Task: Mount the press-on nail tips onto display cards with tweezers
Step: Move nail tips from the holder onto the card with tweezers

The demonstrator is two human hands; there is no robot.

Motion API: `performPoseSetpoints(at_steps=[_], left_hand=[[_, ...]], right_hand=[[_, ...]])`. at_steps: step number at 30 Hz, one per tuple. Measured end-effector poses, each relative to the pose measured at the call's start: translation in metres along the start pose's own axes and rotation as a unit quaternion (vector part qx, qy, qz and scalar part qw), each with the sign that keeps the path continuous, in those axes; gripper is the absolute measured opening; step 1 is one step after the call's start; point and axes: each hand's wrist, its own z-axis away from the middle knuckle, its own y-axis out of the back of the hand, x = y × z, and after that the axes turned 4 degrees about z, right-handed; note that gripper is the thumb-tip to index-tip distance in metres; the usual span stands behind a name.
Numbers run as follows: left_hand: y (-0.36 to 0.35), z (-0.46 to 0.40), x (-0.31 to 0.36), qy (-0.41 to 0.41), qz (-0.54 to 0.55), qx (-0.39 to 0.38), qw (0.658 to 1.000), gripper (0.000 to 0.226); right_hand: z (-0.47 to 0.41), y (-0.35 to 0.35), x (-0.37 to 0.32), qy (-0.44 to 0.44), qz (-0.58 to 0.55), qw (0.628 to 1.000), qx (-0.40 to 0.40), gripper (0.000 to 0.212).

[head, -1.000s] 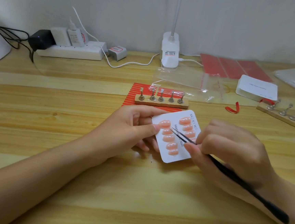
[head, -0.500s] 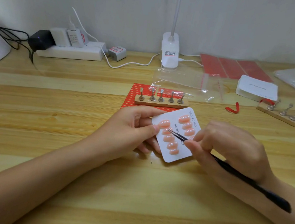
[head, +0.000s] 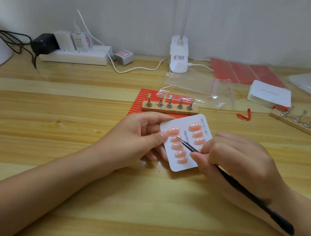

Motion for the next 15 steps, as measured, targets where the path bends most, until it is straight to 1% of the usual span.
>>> performPoseSetpoints(at_steps=[1,2,3,6,8,15], left_hand=[[0.0,0.0,0.0,-0.001,0.0,0.001,1.0,0.028],[-0.001,0.0,0.0,0.0,-0.001,0.0,1.0,0.028],[-0.001,0.0,0.0,0.001,-0.004,-0.003,1.0,0.028],[-0.002,0.0,0.0,0.007,-0.016,-0.015,1.0,0.029],[-0.002,-0.001,0.0,0.009,-0.022,-0.02,1.0,0.03],[0.0,-0.002,-0.002,0.008,-0.024,-0.031,0.999,0.033]], right_hand=[[0.014,0.008,0.007,0.032,0.012,0.998,0.057,0.041],[0.02,0.012,0.014,0.02,0.016,0.996,0.083,0.044],[0.021,0.018,0.021,0.026,-0.004,0.995,0.1,0.046],[0.02,0.003,0.012,0.039,0.059,0.989,0.126,0.043],[0.022,0.009,0.021,0.068,0.063,0.989,0.112,0.042],[0.022,0.004,0.02,0.078,0.093,0.989,0.087,0.04]])
